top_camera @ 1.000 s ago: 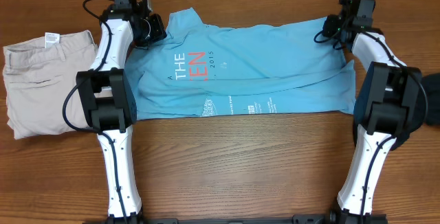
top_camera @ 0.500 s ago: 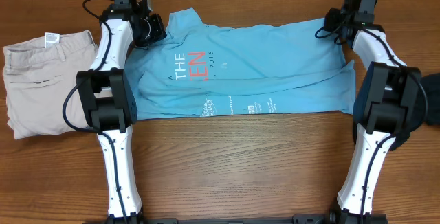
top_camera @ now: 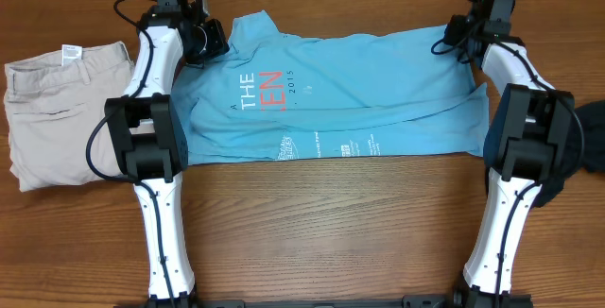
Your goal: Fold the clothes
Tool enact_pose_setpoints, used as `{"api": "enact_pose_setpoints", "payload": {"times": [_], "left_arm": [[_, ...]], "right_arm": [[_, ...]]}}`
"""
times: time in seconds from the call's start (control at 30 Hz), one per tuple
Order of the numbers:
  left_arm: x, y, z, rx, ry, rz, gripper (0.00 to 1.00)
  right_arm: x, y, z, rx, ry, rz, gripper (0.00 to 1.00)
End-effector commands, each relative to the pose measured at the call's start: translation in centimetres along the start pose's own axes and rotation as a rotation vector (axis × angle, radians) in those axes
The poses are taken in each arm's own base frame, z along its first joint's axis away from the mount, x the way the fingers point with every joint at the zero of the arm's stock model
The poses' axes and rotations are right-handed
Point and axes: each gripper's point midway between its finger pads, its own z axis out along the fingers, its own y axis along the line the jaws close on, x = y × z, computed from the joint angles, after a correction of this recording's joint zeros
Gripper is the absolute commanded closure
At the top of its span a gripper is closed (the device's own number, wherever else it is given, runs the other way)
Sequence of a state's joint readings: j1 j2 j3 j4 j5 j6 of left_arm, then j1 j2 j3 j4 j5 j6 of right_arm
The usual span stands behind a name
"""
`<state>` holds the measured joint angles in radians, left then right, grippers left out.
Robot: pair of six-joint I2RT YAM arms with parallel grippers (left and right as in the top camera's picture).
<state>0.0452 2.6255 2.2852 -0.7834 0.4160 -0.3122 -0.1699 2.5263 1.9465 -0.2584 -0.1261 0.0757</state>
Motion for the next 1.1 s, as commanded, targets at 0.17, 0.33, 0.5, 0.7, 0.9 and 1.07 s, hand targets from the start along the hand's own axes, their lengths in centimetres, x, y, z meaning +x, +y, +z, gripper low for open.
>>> {"api": "enact_pose_setpoints", "payload": {"times": [0.17, 0.33, 0.5, 0.7, 0.9, 1.07], "left_arm": [[-1.3, -1.4, -1.5, 0.015, -0.038, 0.024, 0.96], [-3.0, -2.9, -4.0, 0.033, -0.101, 0.05, 0.96], [-4.2, -3.7, -6.8, 0.039, -0.145, 0.055, 0.96], [-4.4, -3.2, -9.3, 0.034, -0.147, 0.014, 0.96], [-3.8, -3.2, -10.3, 0.022, -0.127, 0.03, 0.96], [-2.3, -2.7, -10.4, 0.003, -0.068, 0.006, 0.96]], "right_arm": [[-3.2, -1.0, -2.4, 0.035, -0.014, 0.044, 0.91], [-4.9, -1.5, -4.8, 0.07, -0.022, 0.05, 0.89], [-5.5, -2.2, -6.7, 0.103, -0.007, 0.059, 0.88], [-5.3, -2.6, -8.6, 0.116, 0.032, 0.074, 0.85], [-4.8, -2.6, -9.7, 0.123, 0.07, 0.076, 0.87], [-3.8, -2.8, -10.6, 0.134, 0.124, 0.087, 0.94]]}}
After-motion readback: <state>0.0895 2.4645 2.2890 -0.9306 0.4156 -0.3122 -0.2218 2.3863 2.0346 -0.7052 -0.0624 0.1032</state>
